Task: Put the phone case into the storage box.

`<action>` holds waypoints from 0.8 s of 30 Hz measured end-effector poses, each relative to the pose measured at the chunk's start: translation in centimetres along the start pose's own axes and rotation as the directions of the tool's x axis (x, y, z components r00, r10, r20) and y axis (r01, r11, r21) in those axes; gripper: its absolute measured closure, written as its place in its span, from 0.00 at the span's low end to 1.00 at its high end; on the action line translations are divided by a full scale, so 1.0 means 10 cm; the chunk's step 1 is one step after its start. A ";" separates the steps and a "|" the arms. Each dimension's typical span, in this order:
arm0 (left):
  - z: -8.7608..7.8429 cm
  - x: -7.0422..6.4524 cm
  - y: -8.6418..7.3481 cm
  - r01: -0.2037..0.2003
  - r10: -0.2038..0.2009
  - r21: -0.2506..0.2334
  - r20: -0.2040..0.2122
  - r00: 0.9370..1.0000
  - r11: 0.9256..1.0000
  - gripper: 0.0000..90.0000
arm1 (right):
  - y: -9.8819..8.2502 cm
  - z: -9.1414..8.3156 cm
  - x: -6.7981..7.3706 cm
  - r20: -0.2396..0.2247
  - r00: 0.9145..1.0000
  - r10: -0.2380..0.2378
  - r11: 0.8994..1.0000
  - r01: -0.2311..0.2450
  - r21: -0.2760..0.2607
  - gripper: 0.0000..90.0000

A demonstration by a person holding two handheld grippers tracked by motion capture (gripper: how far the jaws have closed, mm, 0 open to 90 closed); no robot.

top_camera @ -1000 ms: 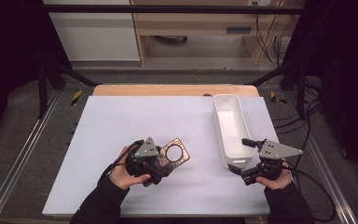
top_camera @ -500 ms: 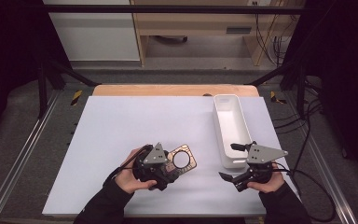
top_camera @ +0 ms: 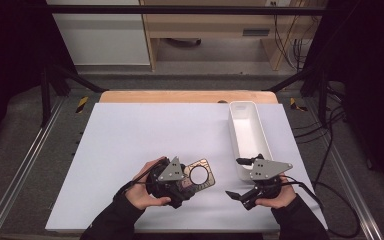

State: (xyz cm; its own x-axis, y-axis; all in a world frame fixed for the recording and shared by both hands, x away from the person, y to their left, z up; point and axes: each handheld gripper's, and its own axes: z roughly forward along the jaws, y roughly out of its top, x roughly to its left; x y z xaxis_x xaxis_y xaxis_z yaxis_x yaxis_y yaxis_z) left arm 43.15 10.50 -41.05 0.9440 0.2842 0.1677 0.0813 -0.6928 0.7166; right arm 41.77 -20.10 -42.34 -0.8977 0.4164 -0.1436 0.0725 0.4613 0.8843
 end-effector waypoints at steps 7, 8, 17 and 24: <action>-0.02 -0.01 0.03 -0.044 0.044 0.001 0.012 0.999 0.999 0.13 | 0.05 0.05 0.04 -0.028 0.998 -0.049 0.999 0.049 0.021 0.02; -0.03 -0.01 0.03 -0.050 0.050 0.002 0.019 0.999 0.999 0.13 | 0.06 0.05 0.05 -0.032 0.998 -0.058 0.998 0.059 0.024 0.02; -0.07 -0.01 0.04 -0.087 0.087 0.000 0.015 0.996 0.996 0.13 | 0.17 0.10 0.11 -0.058 0.990 -0.128 0.991 0.129 0.023 0.04; -0.09 -0.05 0.09 -0.133 0.133 0.002 0.016 0.991 0.991 0.13 | 0.27 0.13 0.13 -0.077 0.981 -0.179 0.982 0.183 0.049 0.04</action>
State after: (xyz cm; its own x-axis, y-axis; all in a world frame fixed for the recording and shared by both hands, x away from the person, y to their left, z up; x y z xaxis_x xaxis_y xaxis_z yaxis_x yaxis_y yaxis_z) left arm 42.48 10.38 -39.86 0.9513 0.1791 0.2508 -0.0443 -0.7259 0.6863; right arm 41.34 -17.22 -40.71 -0.9269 0.2657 -0.2651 -0.0719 0.5675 0.8203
